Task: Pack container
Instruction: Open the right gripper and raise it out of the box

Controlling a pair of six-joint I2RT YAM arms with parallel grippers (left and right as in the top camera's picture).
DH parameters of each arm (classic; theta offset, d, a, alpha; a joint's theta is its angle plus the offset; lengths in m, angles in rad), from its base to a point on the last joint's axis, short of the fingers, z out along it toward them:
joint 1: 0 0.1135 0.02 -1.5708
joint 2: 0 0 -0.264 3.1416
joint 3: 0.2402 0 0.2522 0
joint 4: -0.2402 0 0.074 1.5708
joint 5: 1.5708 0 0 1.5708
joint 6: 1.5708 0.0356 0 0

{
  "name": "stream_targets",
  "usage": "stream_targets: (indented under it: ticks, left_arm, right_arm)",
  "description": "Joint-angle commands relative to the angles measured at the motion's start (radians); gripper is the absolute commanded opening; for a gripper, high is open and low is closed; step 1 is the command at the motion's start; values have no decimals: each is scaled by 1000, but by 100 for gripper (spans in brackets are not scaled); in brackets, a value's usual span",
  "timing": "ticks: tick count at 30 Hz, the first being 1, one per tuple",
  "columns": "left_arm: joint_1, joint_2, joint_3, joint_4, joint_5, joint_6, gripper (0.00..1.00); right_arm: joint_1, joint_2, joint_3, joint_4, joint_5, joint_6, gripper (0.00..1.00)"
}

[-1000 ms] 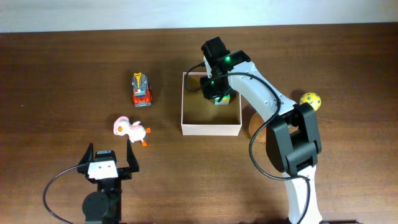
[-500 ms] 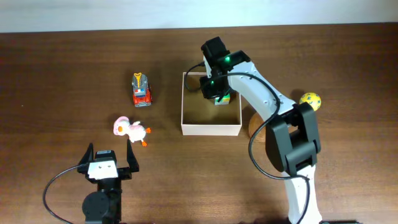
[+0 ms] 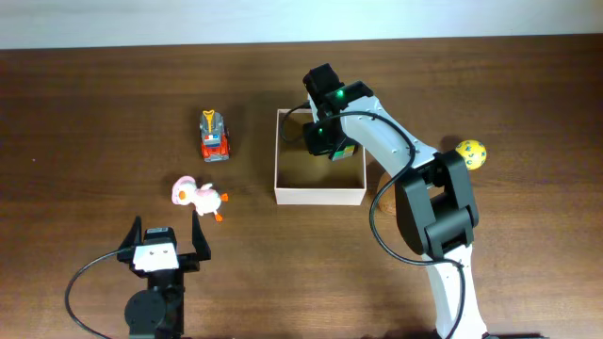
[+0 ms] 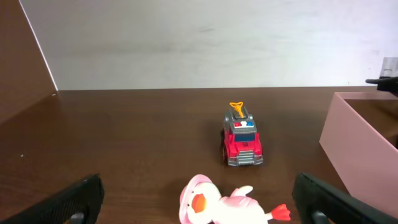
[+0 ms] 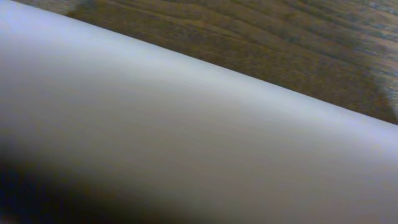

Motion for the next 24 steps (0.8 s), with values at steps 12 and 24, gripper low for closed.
stream_targets:
  ticks: [12,24]
  left_arm:
    - [8,-4,-6,2,-11,16,99]
    - [8,-4,-6,2,-11,16,99]
  right_arm:
    - [-29,6,23,-15,66,-3,18]
    - [-29,5,156,-61,39,-36,51]
